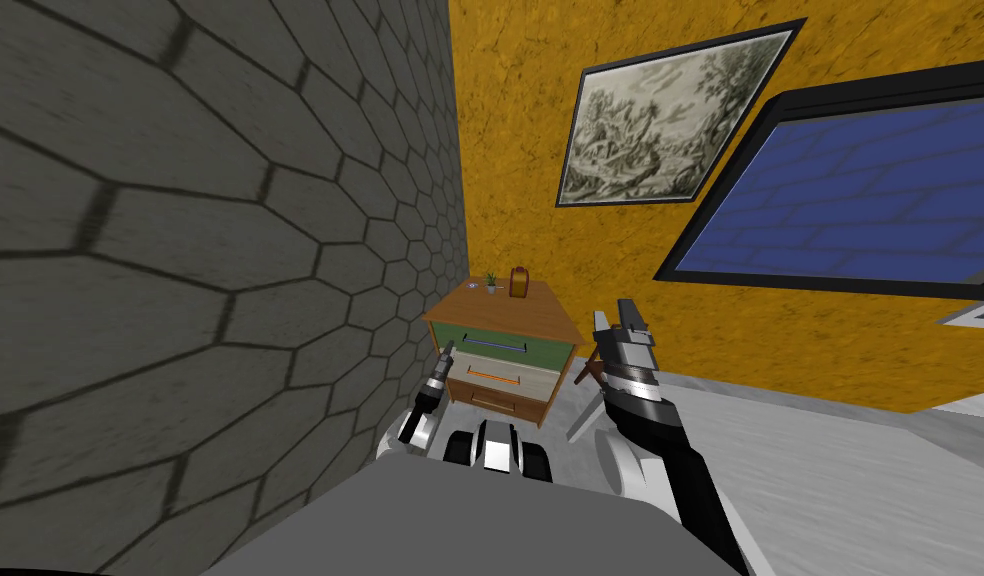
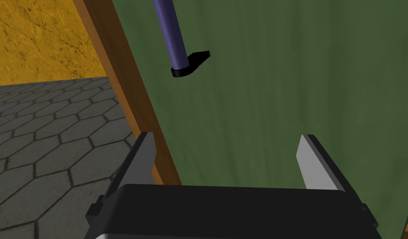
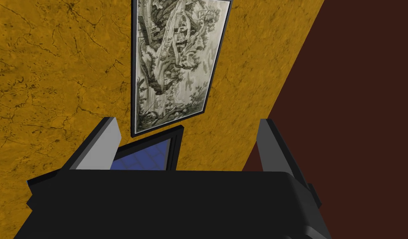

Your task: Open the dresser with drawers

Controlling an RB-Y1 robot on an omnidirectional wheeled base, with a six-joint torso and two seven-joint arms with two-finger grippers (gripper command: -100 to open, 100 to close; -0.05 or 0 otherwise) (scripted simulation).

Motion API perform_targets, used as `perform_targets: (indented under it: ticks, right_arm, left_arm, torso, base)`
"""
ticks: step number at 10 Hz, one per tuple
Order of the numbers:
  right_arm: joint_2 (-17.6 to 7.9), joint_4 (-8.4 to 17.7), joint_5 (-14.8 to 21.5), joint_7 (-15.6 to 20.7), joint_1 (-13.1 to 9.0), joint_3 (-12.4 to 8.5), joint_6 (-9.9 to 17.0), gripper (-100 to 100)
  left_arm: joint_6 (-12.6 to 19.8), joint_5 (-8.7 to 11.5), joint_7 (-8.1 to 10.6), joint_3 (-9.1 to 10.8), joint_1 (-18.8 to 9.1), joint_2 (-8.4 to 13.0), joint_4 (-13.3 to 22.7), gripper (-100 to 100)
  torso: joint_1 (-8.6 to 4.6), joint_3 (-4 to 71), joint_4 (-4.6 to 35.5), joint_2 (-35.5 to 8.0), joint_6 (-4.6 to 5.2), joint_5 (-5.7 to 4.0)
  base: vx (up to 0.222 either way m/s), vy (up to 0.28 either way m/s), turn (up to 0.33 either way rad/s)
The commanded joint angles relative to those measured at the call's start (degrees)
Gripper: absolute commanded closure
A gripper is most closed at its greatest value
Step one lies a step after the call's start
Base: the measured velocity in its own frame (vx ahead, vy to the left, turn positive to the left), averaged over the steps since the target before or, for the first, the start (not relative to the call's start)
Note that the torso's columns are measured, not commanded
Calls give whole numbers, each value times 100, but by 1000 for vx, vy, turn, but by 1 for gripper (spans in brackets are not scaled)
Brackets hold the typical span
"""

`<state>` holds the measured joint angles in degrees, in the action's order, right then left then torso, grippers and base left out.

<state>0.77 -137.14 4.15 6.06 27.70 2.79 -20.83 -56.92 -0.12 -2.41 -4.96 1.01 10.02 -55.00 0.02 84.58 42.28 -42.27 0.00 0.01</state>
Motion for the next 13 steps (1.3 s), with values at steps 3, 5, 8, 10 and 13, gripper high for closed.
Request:
perform_targets:
  ticks: [3, 5, 8, 10, 13]
  right_arm:
    - [0, 0, 0, 0, 0, 0, 0, 0]
    - [0, 0, 0, 0, 0, 0, 0, 0]
    - [0, 0, 0, 0, 0, 0, 0, 0]
    - [0, 0, 0, 0, 0, 0, 0, 0]
    - [0, 0, 0, 0, 0, 0, 0, 0]
  left_arm:
    - [520, 48, 22, 5, -227, -67, -120, -100]
    - [701, 67, 33, 9, -317, -61, -140, -100]
    - [996, 98, 51, 15, -466, -38, -178, -100]
    - [1211, 122, 65, 19, -576, -41, -209, -100]
    - [1547, 159, 86, 25, -752, -101, -266, -100]
  torso:
    - [-4, -2, 1, -4, 0, -1]
    - [1, 0, 0, 0, 0, 0]
    - [-2, 0, 0, -1, 0, -1]
    - [-2, -2, 1, -3, 0, -1]
    - [-3, -1, 1, -2, 0, -1]
  base:
    - [-49, -17, 22]
    - [-44, -8, 13]
    - [-42, -9, 17]
    - [-50, -10, 20]
    - [-50, -15, 21]
